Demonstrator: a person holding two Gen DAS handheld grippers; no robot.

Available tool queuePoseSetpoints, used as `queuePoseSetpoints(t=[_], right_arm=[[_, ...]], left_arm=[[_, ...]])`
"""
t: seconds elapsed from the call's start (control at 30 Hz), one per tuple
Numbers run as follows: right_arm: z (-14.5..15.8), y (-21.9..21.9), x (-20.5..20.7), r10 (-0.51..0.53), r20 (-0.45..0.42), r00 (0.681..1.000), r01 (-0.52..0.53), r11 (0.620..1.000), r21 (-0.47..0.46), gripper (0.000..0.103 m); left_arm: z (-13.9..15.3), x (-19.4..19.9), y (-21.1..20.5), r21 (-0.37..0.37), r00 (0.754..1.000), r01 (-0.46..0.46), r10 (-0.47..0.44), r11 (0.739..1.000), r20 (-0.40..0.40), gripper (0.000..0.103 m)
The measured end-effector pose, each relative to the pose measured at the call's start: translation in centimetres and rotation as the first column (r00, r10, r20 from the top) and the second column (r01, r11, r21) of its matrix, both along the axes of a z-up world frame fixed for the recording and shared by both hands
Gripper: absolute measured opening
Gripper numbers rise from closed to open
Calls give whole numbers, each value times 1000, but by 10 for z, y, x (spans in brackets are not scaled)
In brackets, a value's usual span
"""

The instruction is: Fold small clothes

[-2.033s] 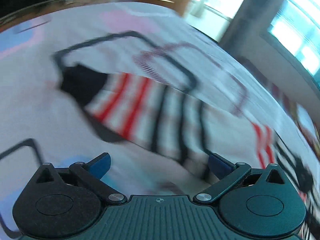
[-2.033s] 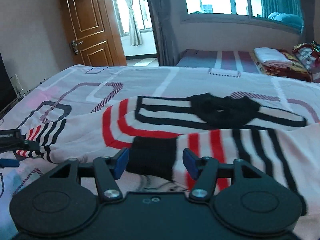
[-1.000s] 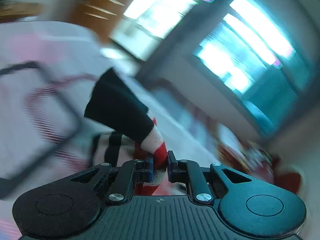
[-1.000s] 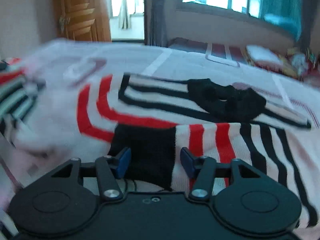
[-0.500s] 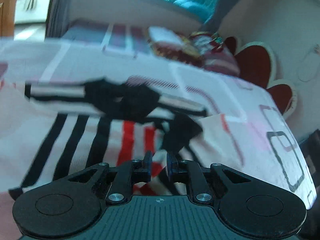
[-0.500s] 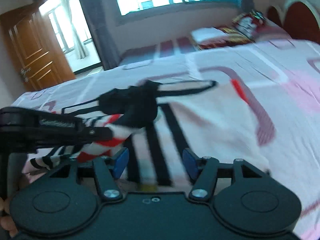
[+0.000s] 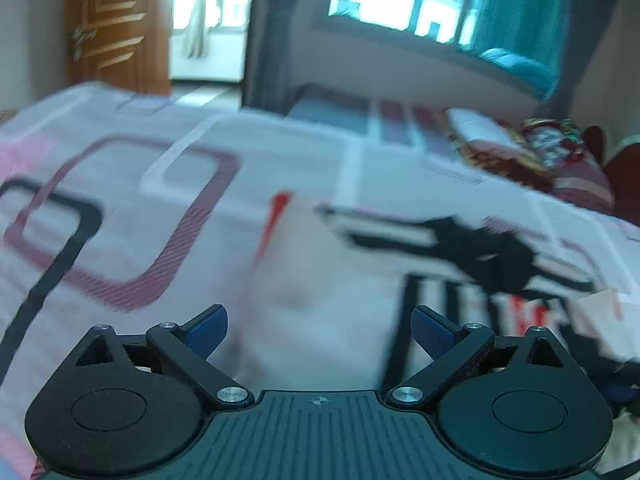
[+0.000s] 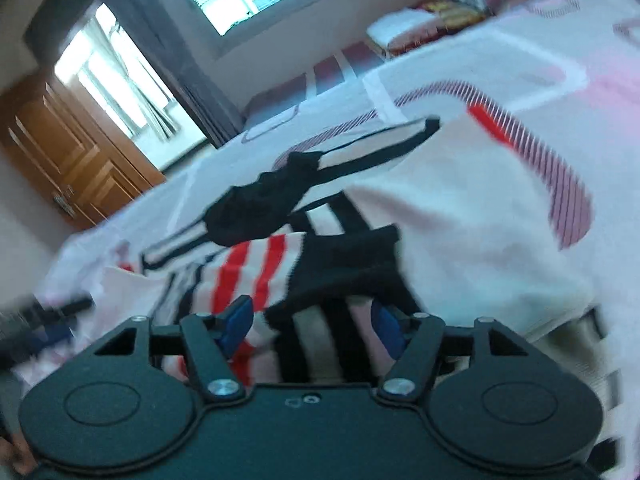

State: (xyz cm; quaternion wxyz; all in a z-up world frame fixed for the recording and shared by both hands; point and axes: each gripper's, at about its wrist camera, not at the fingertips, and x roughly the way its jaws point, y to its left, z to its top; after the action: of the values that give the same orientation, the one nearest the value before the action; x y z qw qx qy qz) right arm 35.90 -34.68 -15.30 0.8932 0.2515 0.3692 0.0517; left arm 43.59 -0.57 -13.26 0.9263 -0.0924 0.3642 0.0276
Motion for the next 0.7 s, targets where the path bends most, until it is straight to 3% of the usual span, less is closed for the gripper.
queuePoseSetpoints(t=[0.1, 0.17, 0.2, 0.23, 0.3, 0.37, 0.5, 0.57, 0.63, 0.7], right_arm=[[1, 6, 7, 0, 15, 1000, -1, 997, 79, 64], [1, 9, 11, -8, 11, 1000, 7, 998, 55, 63], [0, 10, 15, -20, -3, 1000, 20, 1000, 19, 51], [-3, 10, 17, -28, -11, 1000, 29, 1000, 2, 27], [-8, 8, 20, -38, -20, 999, 37, 999, -14, 10], [4, 11, 14, -28, 43, 999, 31, 998, -53, 8], [45, 25, -7, 56, 221, 974, 12, 956, -295, 8], [39, 13, -6, 24, 184, 983, 38, 945, -324, 8], [22, 0, -6, -16, 105, 994, 46, 954, -297, 8], [9, 1, -11, -15, 63, 998, 35, 942, -334, 8]], left_arm=[[-23, 1, 10, -4, 998, -13, 12, 1000, -53, 98], [-35, 4, 10, -7, 995, -11, 10, 1000, -100, 98], [-41, 4, 11, -22, 993, -19, 16, 1000, -114, 98], [-43, 3, 13, -42, 993, -30, 25, 999, -119, 98], [-44, 6, 15, -56, 993, -49, 43, 997, -106, 98], [-40, 6, 19, -68, 995, -58, 52, 996, -86, 98], [-46, 23, 18, -70, 992, -57, 48, 996, -117, 98], [-54, 28, 15, -52, 991, -47, 40, 998, -131, 98], [-54, 29, 10, -22, 992, -34, 31, 999, -122, 97], [-53, 27, 12, -31, 993, -38, 34, 999, -111, 97]])
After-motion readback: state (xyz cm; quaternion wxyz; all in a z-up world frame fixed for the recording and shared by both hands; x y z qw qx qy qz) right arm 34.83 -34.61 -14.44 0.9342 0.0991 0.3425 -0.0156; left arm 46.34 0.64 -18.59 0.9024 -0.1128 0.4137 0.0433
